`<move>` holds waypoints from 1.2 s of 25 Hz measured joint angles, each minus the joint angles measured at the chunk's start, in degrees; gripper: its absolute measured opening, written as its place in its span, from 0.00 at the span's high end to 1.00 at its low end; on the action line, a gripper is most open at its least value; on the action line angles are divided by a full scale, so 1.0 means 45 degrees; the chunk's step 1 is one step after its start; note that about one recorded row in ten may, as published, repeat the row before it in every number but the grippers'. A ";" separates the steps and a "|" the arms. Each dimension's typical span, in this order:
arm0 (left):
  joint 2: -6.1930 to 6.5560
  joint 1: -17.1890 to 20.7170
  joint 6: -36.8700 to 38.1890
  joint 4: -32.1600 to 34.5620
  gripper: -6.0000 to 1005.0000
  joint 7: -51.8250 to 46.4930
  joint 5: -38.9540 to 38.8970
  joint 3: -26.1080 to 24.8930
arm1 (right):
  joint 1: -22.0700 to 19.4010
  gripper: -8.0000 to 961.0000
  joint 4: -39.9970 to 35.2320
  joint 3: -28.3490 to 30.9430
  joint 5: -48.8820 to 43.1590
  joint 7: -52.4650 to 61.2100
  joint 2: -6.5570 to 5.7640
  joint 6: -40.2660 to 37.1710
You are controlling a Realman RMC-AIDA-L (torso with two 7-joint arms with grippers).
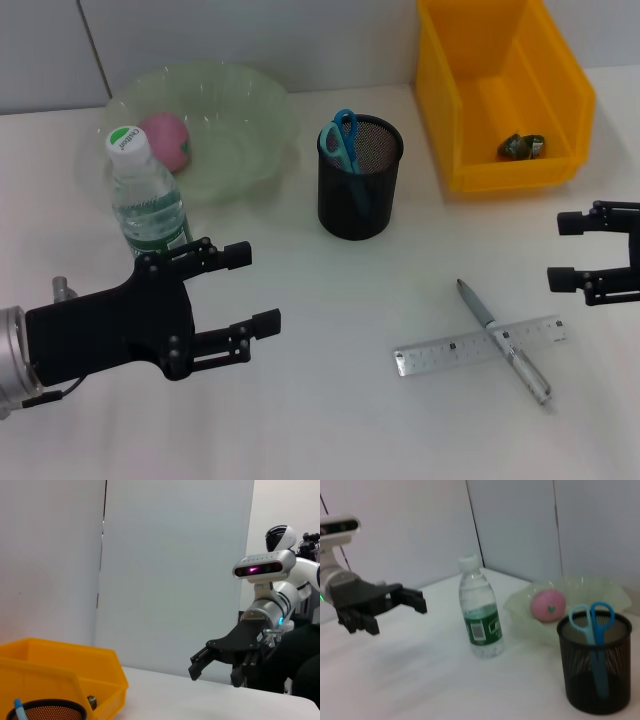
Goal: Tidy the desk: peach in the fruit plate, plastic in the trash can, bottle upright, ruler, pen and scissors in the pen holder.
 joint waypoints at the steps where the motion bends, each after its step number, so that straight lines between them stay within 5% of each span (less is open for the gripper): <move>1: 0.0000 0.0000 0.0000 0.0000 0.22 0.0000 0.0000 0.0000 | 0.0004 0.14 -0.0019 0.0040 -0.0115 0.0004 -0.0029 0.0042; 13: 0.0022 -0.0048 0.0142 0.0030 0.22 0.0029 0.0000 -0.0076 | -0.0057 0.14 -0.0794 0.0214 -0.0210 0.0616 -0.0069 -0.0160; 30: -0.0365 -0.0097 0.0181 0.0006 0.22 0.0275 0.0001 -0.0111 | 0.0492 0.14 -0.5417 -0.1407 -0.2472 0.3425 0.0050 -0.1483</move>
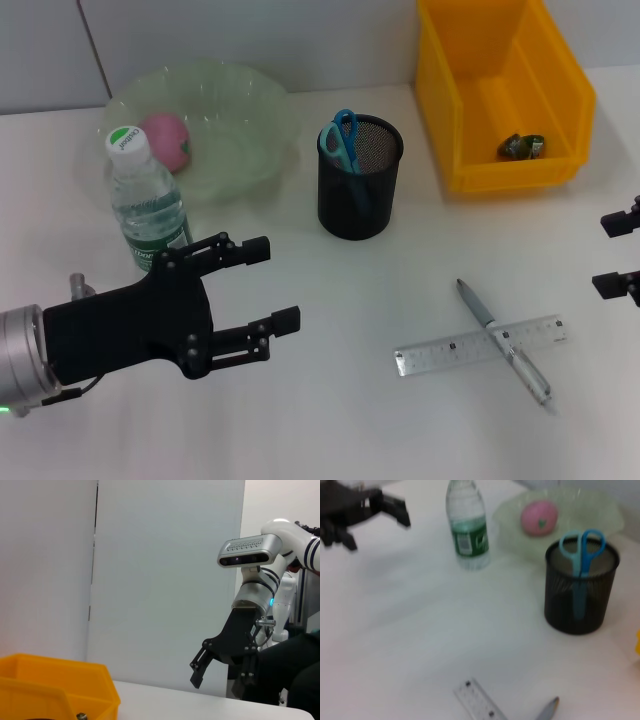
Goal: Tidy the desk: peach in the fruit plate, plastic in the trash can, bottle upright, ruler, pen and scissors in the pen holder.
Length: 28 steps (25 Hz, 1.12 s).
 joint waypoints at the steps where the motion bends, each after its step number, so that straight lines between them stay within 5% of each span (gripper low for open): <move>1: -0.0012 0.0010 0.0000 0.0003 0.22 0.0000 -0.0002 -0.0008 | 0.0070 0.14 -0.0184 -0.0195 -0.0192 0.0075 0.0003 -0.0034; 18: -0.0087 0.0111 0.0089 -0.0006 0.22 -0.0009 -0.0092 -0.0261 | 0.2700 0.14 -0.1802 -0.4467 -0.5080 0.0325 0.0223 -0.0482; 28: -0.0128 -0.0050 0.0054 -0.0466 0.22 -0.0024 -0.0112 -0.0602 | 0.3094 0.14 -0.1792 -0.6402 -0.7013 -0.0771 0.1504 -0.0114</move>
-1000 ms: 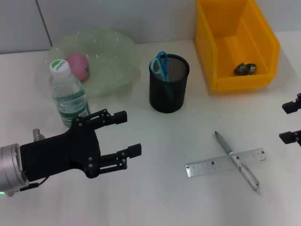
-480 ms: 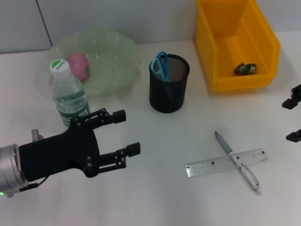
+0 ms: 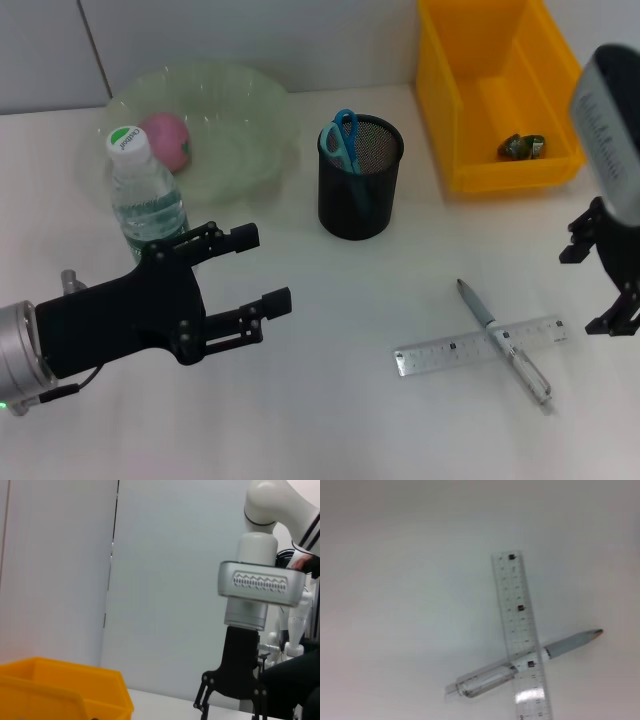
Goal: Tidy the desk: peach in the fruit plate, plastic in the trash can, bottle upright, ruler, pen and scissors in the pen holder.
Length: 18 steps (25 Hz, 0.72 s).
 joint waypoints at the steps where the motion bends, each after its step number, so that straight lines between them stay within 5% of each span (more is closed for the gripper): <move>1: 0.0004 -0.0006 -0.0004 -0.0004 0.22 0.0000 0.0005 -0.0031 | 0.0035 0.14 0.0059 -0.0474 -0.0105 -0.0031 0.0059 0.0092; 18: 0.0030 -0.0045 -0.0192 -0.0294 0.22 -0.0031 0.0086 -0.0220 | 0.0058 0.14 0.1668 -0.1539 -0.0188 -0.0071 0.0112 0.1540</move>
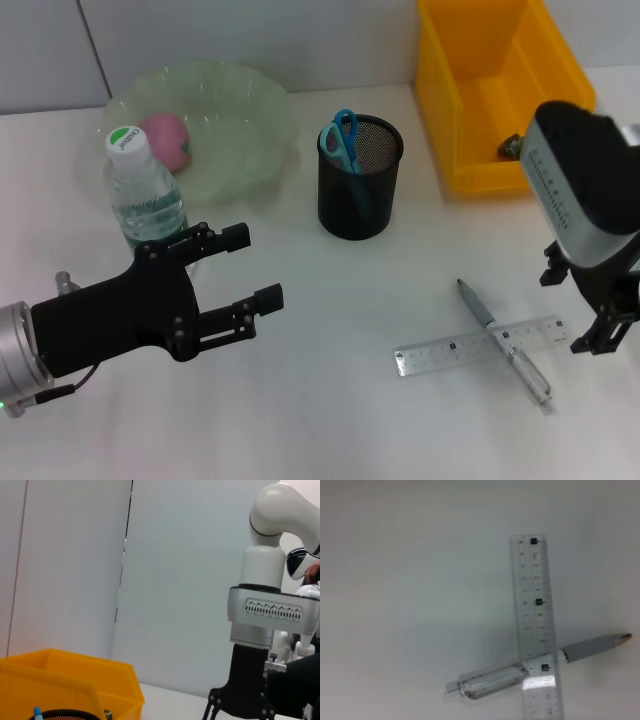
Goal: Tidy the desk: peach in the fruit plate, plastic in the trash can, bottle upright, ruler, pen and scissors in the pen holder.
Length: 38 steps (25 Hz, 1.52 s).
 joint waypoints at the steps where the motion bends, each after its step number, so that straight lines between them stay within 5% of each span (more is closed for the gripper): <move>1: 0.0002 -0.0009 0.0000 -0.0017 0.22 0.0019 0.0004 0.0000 | -0.0018 0.14 0.0230 -0.0212 0.0011 0.0034 0.0020 0.0191; 38: 0.0008 -0.0004 0.0006 -0.0061 0.22 0.0054 0.0006 0.0023 | 0.0393 0.15 0.2479 -0.1144 0.0330 0.0378 0.0069 0.2020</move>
